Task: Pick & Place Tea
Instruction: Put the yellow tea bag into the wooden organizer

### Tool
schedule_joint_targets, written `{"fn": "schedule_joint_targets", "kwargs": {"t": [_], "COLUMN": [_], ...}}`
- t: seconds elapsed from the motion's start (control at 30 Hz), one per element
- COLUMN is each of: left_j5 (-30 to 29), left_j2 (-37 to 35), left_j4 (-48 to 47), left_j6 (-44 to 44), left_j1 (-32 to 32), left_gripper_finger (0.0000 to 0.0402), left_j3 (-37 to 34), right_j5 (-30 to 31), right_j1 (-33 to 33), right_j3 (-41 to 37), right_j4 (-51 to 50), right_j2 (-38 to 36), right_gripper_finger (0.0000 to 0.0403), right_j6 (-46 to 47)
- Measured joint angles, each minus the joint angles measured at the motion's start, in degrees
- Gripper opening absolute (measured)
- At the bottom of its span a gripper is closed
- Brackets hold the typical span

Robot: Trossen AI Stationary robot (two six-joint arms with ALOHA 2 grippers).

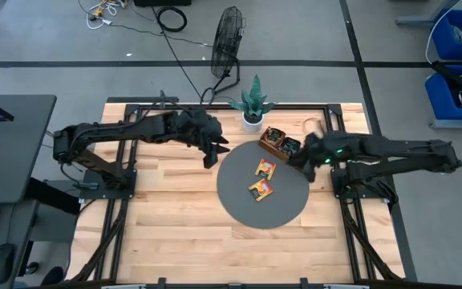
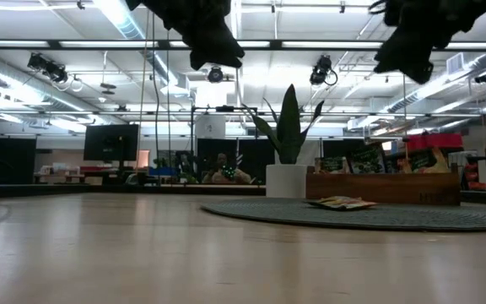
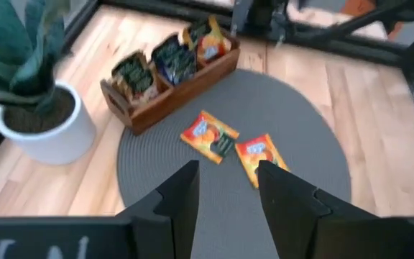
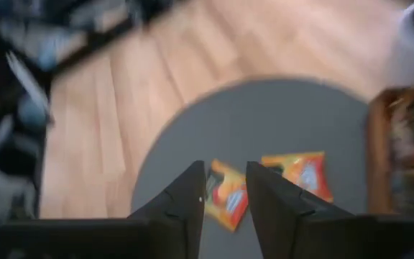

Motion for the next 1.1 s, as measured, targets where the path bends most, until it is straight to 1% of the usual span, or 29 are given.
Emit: {"fn": "schedule_joint_targets", "kwargs": {"t": [0.1,0.2,0.33,0.43,0.57,0.67,0.83,0.97,1.1], "left_j5": [-0.2,-0.2,-0.7,-1.1,-1.1,-1.1,-1.1,-1.1,-1.1], "left_j2": [0.2,0.4,0.4,0.4,0.4,0.4,0.4,0.4,0.4], "left_j4": [-0.6,-0.8,-0.6,-0.6,-0.6,-0.7,-0.7,-0.7,-0.7], "left_j6": [0.0,-0.3,-0.3,-0.5,-1.7,-1.9,-1.9,-1.9,-2.0], "left_j1": [0.0,-0.2,-0.3,-0.2,-0.2,-0.5,-1.1,-1.4,-1.3], "left_gripper_finger": [0.0149,0.0149,0.0149,0.0149,0.0149,0.0149,0.0149,0.0149,0.0149], "left_j3": [-0.1,0.0,-0.1,-0.1,-0.1,-0.1,-0.1,-0.1,-0.1], "right_j5": [-1.0,-0.9,3.2,4.4,1.4,1.3,1.1,1.2,4.4], "right_j1": [2.9,5.7,8.6,8.6,8.6,8.5,8.2,8.2,8.2], "right_j3": [0.0,0.0,0.1,0.1,0.1,0.1,0.1,0.1,0.1], "right_j4": [1.4,6.0,10.0,10.3,12.4,12.3,14.2,15.5,15.1], "right_j2": [6.8,14.2,22.9,28.8,36.1,40.8,44.4,44.6,44.6], "right_gripper_finger": [0.0109,0.0109,0.0109,0.0109,0.0118,0.0131,0.0155,0.0168,0.0173], "right_j6": [-2.1,-5.4,-11.5,-14.7,-16.4,-13.2,-5.8,-4.6,-4.5]}}
